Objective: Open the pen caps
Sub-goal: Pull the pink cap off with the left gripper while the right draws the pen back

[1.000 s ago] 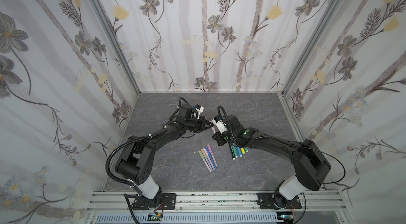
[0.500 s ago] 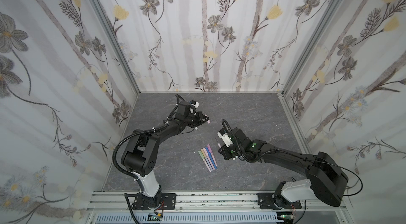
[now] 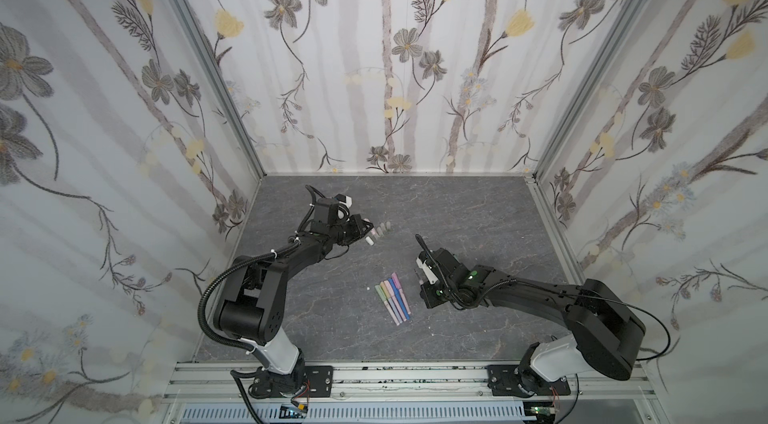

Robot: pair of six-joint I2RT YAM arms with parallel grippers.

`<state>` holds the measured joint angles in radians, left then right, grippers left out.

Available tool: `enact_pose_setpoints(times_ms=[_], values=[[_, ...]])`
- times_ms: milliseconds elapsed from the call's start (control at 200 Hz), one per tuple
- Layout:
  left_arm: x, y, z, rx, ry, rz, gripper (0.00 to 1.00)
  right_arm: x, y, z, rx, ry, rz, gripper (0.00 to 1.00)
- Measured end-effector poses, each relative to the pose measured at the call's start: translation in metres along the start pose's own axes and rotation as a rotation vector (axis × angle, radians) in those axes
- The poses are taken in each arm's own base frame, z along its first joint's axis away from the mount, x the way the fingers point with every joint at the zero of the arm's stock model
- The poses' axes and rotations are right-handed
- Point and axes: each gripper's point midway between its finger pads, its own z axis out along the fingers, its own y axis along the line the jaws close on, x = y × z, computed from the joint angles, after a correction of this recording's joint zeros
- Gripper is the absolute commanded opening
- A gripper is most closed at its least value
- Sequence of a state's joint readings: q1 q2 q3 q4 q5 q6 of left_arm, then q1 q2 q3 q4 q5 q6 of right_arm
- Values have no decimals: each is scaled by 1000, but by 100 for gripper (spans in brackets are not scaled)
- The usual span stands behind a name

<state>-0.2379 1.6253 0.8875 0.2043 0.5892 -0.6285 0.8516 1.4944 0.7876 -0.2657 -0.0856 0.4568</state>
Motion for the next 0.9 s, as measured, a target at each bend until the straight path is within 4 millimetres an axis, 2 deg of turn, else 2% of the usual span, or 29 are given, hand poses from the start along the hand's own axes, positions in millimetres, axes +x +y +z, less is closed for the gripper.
enact_pose_setpoints(times_ms=[180,380,725,899], values=[[6,25,-20,-36,-17,-23,0,0,-12,8,76,19,54,2],[17,46,-32,-66,-15,-50,0,0,-19,10,127,28,88,4],[19,52,-40,-62,-18,-62,0,12,-28,19,197,66,102,16],[22,55,-40,-62,-12,-66,0,13,-33,21,228,66,106,18]])
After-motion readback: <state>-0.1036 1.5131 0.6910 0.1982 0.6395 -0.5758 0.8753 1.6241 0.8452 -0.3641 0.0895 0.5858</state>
